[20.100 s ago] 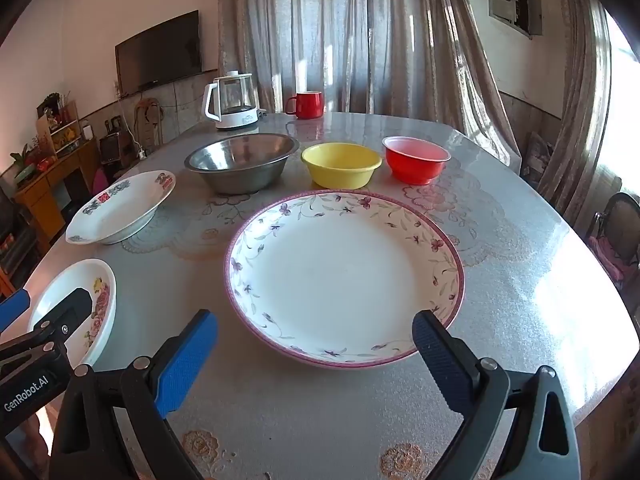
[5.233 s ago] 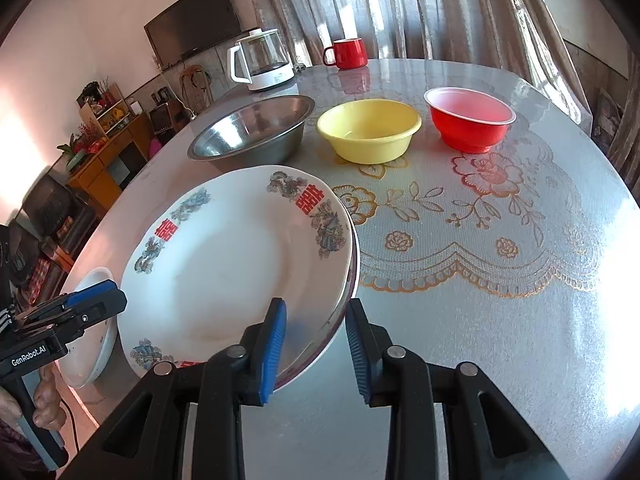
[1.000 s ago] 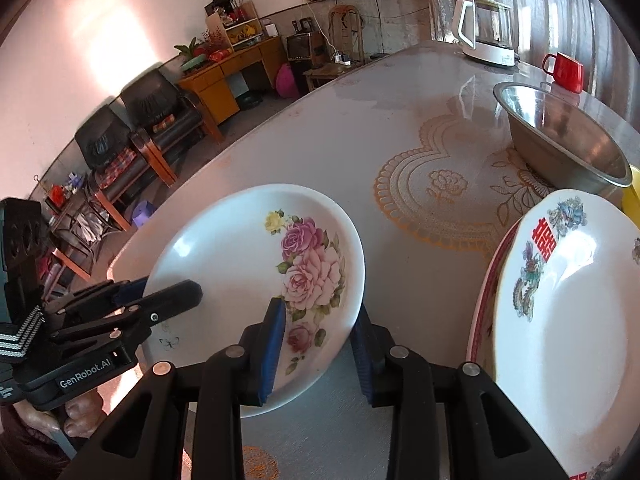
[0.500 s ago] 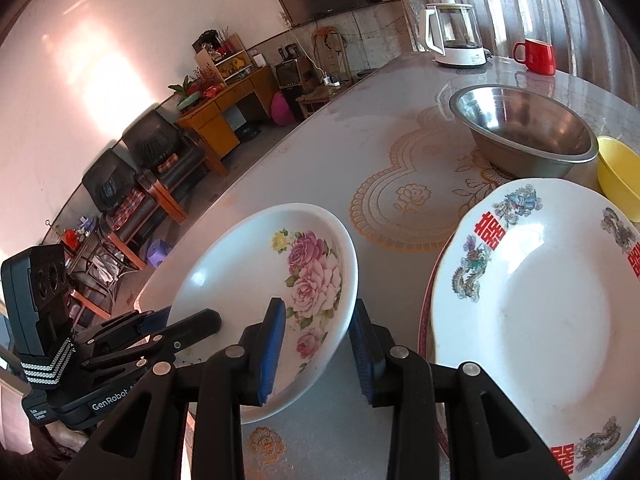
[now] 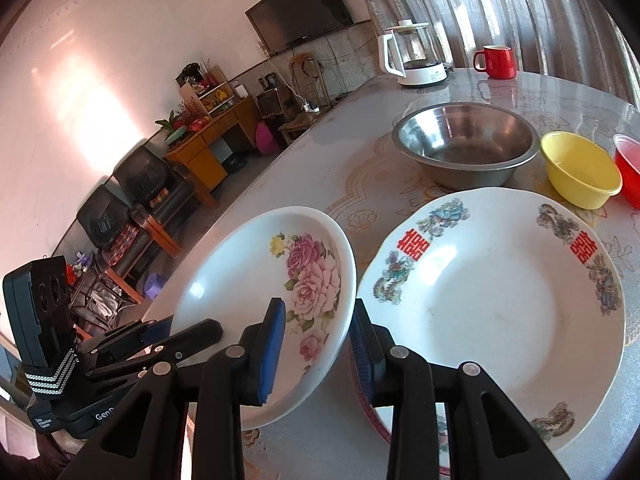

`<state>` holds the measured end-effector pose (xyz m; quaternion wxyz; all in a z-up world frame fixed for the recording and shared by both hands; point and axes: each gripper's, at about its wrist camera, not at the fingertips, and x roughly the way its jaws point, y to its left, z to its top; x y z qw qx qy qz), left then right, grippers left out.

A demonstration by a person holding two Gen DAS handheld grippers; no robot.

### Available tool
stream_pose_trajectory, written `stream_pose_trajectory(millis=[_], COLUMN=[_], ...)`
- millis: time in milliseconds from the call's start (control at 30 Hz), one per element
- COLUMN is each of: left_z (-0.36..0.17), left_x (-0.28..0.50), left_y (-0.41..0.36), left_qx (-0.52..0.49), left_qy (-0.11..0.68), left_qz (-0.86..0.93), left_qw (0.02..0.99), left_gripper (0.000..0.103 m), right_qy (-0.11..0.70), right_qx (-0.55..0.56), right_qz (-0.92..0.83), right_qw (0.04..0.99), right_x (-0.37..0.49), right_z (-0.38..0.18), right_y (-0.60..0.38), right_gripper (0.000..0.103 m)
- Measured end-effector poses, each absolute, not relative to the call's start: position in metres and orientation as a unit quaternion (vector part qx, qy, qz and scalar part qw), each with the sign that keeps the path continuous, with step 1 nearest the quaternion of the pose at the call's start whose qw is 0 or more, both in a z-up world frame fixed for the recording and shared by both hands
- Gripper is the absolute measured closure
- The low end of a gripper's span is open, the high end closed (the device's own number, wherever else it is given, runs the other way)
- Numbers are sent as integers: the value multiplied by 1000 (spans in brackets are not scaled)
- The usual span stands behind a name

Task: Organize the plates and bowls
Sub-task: 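Lower the rose-patterned plate onto the red-character plate stack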

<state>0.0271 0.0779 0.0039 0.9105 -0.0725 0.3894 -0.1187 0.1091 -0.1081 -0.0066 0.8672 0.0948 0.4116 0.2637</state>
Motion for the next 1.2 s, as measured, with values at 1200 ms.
stream_pose_trajectory(millis=[1200], left_z=[-4], left_x=[93], left_y=[-50], left_qx=[-22], left_qy=[434], left_qz=[-224], left_qw=[873], left_gripper=[61], right_qy=[431], right_qx=[162], right_qz=[110], right_qw=[881], right_x=[110], right_z=[-24], right_y=[-235], right_gripper=[66])
